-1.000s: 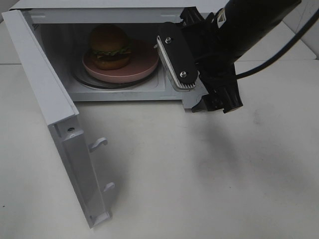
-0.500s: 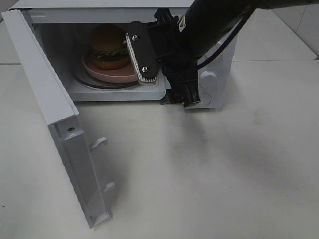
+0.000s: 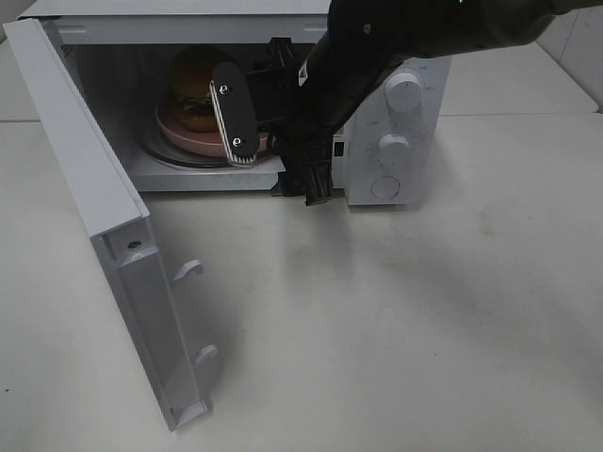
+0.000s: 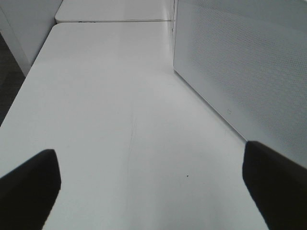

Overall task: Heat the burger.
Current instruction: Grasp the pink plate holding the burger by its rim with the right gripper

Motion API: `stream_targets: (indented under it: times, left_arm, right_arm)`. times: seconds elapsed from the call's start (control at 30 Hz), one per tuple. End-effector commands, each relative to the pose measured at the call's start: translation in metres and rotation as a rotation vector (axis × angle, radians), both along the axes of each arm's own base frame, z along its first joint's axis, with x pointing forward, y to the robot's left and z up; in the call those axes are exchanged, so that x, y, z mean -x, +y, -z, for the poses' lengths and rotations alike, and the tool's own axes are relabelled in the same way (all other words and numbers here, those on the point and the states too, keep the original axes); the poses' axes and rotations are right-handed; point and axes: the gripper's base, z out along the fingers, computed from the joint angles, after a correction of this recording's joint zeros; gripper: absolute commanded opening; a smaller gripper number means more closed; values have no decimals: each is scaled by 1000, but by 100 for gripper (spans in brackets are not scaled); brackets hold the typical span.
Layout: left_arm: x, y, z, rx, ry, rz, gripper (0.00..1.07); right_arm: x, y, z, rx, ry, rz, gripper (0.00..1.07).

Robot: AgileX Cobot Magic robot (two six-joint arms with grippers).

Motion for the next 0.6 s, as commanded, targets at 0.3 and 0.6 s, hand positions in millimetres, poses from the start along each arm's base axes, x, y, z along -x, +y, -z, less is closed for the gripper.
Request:
stream_targets:
  times: [0.3, 0.6]
  left_arm:
    - [3, 0, 1, 4, -25, 6, 98]
    - [3, 0, 1, 4, -25, 6, 98]
  right_arm:
    - [-29, 23, 17, -26, 0, 23, 87]
    - [-51, 39, 30, -6, 32, 36, 84]
